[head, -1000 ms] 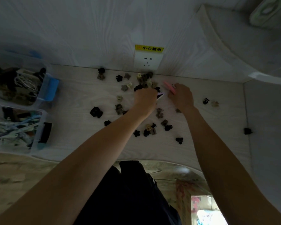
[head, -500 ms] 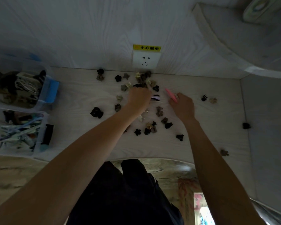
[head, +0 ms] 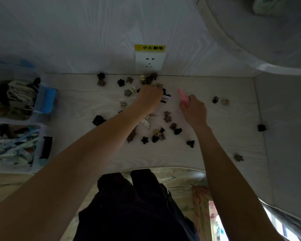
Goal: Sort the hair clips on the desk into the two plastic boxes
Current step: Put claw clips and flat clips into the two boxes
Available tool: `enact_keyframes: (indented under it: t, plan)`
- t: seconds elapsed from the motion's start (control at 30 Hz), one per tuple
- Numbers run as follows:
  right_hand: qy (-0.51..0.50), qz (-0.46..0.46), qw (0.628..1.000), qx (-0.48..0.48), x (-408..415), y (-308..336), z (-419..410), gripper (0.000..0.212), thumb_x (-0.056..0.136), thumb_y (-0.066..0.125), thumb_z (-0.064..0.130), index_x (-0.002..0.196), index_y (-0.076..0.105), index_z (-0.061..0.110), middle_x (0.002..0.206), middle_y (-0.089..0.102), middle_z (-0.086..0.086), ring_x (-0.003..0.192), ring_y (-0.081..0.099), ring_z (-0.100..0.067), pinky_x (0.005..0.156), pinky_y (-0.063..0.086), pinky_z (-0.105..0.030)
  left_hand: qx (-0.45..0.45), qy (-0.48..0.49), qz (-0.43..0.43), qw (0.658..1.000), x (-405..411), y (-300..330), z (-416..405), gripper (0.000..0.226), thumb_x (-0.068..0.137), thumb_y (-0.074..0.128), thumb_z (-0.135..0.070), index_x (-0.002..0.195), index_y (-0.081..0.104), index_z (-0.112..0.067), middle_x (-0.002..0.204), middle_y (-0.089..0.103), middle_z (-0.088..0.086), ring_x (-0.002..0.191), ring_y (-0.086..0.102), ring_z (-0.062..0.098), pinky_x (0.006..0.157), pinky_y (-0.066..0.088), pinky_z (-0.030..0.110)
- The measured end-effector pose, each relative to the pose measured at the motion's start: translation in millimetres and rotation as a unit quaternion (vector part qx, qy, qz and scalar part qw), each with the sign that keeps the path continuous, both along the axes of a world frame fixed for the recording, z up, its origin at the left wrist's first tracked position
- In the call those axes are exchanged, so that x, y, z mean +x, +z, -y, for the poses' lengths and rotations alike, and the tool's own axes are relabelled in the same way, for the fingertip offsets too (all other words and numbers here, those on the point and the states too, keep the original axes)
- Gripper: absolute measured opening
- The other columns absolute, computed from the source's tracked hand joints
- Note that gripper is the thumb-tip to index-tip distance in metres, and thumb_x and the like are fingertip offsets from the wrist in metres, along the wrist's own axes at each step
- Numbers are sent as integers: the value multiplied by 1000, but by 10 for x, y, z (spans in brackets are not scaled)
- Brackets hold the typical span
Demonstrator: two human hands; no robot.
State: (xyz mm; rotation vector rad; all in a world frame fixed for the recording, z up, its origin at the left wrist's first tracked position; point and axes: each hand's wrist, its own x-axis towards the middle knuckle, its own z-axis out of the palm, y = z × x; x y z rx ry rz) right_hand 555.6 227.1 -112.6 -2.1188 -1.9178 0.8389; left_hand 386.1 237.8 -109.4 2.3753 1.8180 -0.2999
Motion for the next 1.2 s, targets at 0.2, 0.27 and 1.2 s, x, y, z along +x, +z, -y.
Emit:
enact_keyframes:
  t: [0.2,0.27,1.2]
  plan:
    - [5,-27,1000,4,-30,-9,46,18,95,46,29,88,46,12,67,48,1,59,47,-18,56,33,-27,46,-56,133,988,-19,50,41,25,95,44,-19,111,54,-2,108,60,13,97,57,28,77,43,34]
    - [8,-51,999,12,-41,1,83,18,96,44,30,87,45,14,63,45,5,54,43,-12,48,30,-26,74,-20,224,972,-8,82,104,26,95,44,-20,110,53,-1,105,58,14,92,56,27,75,43,33]
    - [241,-256,926,-139,-3113,1054,1475,21,91,52,23,97,53,2,78,54,-8,65,45,-17,57,33,-27,38,223,136,965,-3432,617,2617,37,86,61,-34,118,59,-16,113,62,11,105,55,30,80,45,36]
